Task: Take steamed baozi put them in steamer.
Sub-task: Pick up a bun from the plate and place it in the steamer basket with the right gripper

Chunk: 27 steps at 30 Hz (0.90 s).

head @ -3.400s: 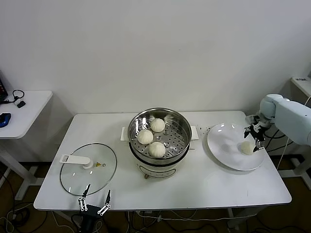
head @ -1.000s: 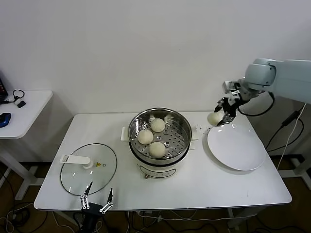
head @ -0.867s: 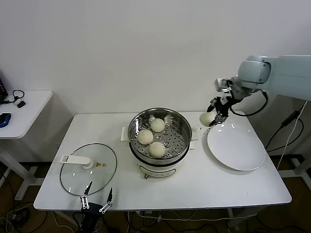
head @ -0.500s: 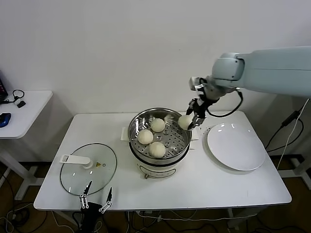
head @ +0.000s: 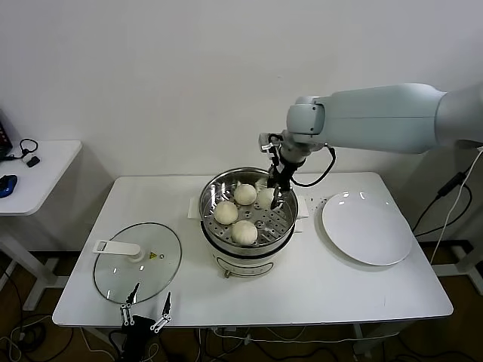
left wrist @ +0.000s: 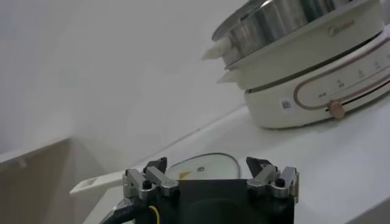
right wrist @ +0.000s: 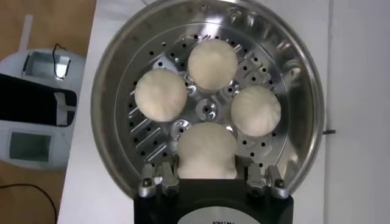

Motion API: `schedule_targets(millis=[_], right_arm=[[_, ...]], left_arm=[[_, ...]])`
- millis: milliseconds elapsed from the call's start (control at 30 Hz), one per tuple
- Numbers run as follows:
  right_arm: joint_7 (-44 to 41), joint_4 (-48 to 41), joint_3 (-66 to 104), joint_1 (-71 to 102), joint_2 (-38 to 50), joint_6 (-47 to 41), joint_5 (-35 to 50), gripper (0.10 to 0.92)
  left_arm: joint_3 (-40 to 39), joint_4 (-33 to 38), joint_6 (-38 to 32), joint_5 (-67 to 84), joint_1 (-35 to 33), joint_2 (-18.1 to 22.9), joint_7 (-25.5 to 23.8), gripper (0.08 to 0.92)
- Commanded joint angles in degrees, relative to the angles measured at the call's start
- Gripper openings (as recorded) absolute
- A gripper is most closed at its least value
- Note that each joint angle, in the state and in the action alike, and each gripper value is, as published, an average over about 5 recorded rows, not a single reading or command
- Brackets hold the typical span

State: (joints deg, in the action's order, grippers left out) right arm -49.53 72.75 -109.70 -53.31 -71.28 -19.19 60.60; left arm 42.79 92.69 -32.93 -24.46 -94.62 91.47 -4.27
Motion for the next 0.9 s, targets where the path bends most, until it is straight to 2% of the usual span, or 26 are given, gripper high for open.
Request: schedule_targets(millis=[33, 900], right_arm=[[-1.3, -5.8, 0.2, 5.2, -4.3, 0.1, -3.1, 0.622], [-1.0, -7.0, 0.0, 7.8, -4.2, 1.6, -7.0, 0.624]], left_arm=[[0.2, -0.3, -0.1, 0.4, 0.1, -0.2, 0.0, 0.823], [0.2, -1.9, 0.1, 0.7, 1.7, -0.3, -0.2, 0.823]])
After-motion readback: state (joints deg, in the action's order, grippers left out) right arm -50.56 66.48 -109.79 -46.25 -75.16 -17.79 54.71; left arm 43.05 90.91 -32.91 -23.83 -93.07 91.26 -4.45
